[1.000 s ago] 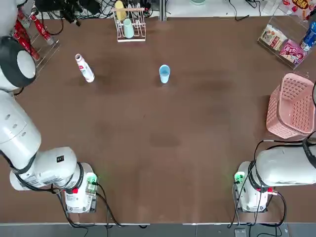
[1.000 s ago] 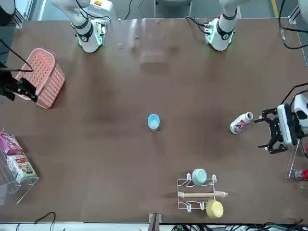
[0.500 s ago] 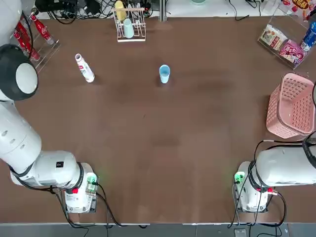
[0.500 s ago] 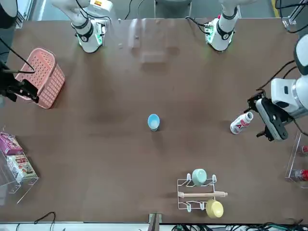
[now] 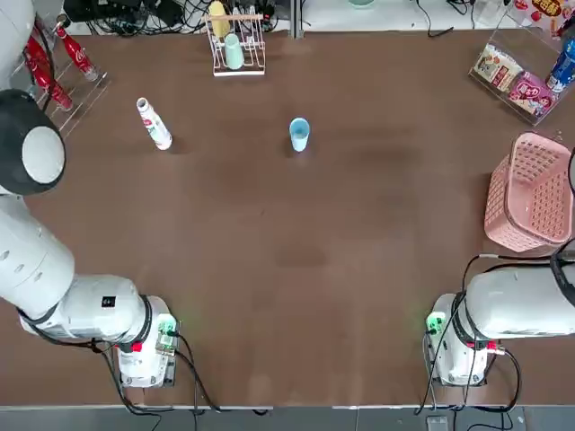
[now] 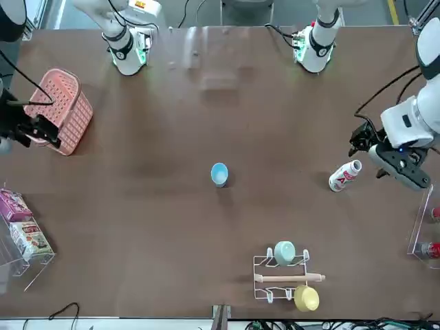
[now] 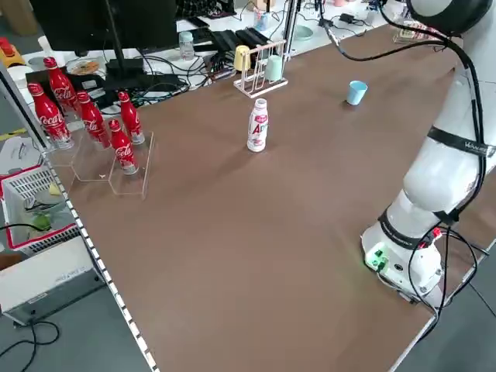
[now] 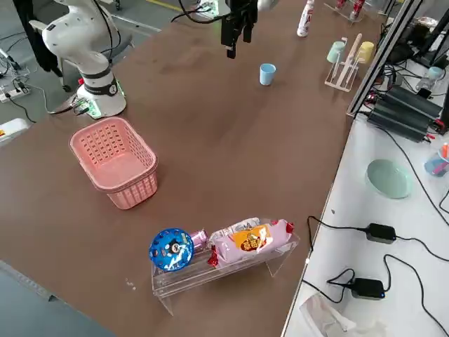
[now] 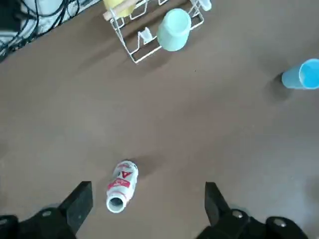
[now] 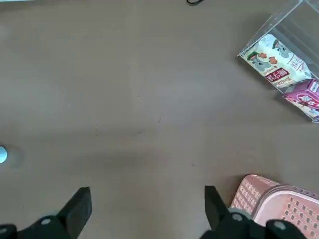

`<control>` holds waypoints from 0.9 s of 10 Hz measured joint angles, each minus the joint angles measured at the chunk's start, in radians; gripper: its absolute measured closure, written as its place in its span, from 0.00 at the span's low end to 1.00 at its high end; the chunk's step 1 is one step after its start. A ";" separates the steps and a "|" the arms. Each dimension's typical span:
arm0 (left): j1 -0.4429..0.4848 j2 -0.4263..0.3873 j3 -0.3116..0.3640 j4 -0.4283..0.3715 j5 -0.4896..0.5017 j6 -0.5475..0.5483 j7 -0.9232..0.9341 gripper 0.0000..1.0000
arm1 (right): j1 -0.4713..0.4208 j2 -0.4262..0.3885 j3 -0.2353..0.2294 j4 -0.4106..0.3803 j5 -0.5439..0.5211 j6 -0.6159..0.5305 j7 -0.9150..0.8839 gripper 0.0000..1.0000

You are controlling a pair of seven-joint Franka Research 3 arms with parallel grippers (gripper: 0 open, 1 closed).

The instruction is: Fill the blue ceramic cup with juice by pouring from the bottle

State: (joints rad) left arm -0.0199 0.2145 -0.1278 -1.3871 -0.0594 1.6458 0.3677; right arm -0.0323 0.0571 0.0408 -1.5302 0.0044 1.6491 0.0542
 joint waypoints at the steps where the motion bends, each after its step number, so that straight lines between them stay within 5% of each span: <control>1: -0.005 -0.010 0.002 -0.002 0.020 -0.005 -0.043 0.00 | 0.000 0.000 0.000 0.000 0.001 0.001 0.000 0.00; 9: -0.047 -0.079 -0.035 -0.004 0.064 -0.163 -0.493 0.00 | 0.000 0.000 -0.002 -0.009 0.003 0.002 0.000 0.00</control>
State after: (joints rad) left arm -0.0666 0.1356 -0.1627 -1.3914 0.0049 1.4825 -0.1251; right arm -0.0326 0.0571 0.0387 -1.5394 0.0072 1.6511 0.0541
